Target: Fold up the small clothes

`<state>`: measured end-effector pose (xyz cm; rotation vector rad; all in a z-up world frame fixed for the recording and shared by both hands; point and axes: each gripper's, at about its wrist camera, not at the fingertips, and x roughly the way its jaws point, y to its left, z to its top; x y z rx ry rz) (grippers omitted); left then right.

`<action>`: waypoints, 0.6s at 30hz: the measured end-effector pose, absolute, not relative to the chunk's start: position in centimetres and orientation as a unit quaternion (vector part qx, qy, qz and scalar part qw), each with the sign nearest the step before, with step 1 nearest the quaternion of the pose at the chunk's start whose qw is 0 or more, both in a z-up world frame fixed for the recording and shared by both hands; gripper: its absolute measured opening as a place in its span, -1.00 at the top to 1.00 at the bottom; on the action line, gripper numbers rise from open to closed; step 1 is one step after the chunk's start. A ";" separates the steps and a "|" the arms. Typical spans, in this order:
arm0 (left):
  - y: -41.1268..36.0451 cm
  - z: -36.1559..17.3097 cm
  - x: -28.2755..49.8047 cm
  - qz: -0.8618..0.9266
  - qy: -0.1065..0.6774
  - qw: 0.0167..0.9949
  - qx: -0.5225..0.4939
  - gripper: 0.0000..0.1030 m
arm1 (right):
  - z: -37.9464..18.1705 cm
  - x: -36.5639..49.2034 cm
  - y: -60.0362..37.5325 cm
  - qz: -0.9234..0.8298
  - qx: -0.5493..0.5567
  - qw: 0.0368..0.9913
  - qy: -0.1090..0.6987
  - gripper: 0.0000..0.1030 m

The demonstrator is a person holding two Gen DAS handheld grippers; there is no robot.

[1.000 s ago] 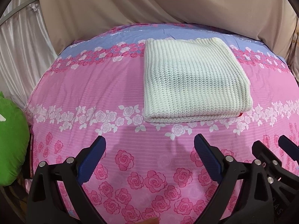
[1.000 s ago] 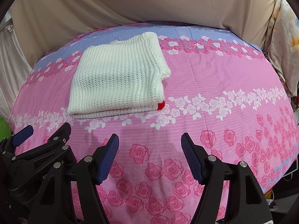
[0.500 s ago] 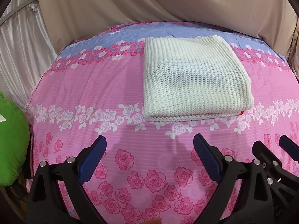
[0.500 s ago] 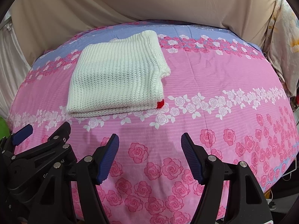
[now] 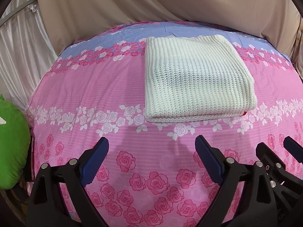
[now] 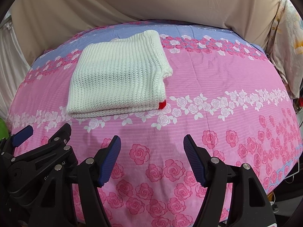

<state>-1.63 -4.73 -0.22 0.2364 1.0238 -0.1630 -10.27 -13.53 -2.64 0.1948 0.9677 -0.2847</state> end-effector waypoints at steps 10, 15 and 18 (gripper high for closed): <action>-4.6 -0.4 -1.5 -0.088 0.495 0.858 0.106 -0.74 | -2.6 -10.6 -13.6 -0.139 0.089 0.871 0.463 -0.31; -5.0 -0.4 -1.7 -0.092 0.494 0.857 0.114 -0.63 | -2.6 -10.6 -13.5 -0.140 0.083 0.870 0.465 -0.27; -5.1 -0.3 -1.8 -0.092 0.493 0.857 0.115 -0.62 | -2.6 -10.6 -13.5 -0.141 0.083 0.870 0.466 -0.26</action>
